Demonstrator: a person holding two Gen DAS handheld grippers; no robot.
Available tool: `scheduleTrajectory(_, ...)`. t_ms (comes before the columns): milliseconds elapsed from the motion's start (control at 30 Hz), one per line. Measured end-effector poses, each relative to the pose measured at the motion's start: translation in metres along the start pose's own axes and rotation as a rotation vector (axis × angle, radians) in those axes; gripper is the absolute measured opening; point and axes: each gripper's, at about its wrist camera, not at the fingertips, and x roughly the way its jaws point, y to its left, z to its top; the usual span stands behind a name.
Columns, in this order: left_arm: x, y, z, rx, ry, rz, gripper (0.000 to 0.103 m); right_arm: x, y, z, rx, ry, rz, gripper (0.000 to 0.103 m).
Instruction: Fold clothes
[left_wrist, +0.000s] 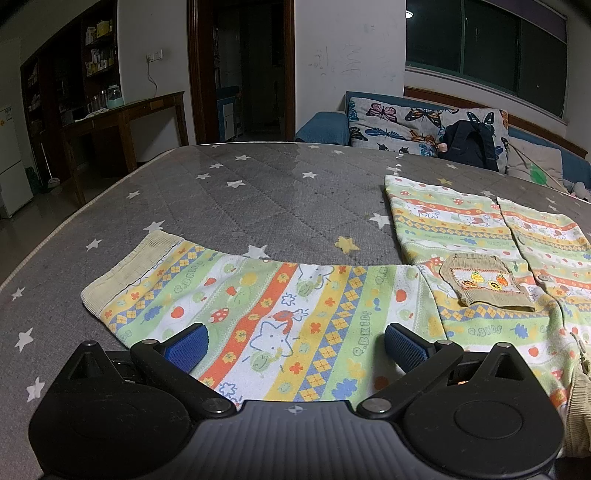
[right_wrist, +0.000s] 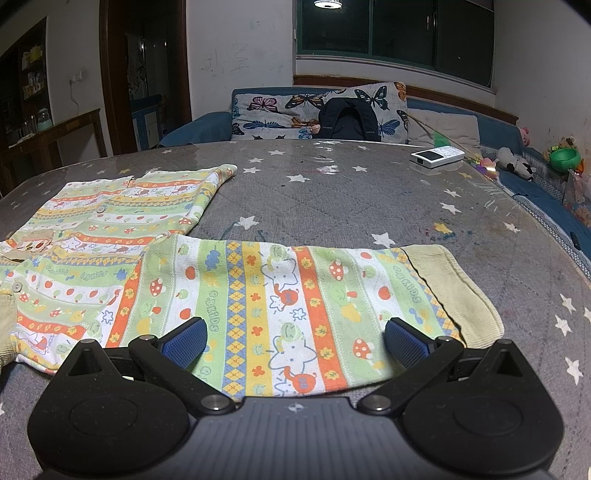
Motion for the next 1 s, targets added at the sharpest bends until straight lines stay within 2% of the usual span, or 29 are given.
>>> scheduleTrajectory(1000, 0.0008, -0.0005, -0.0013, 0.001, -0.001, 0.001, 0.103, 0.0008, -0.0012, -0.0002, 0.000, 0.000, 0.000, 0.103)
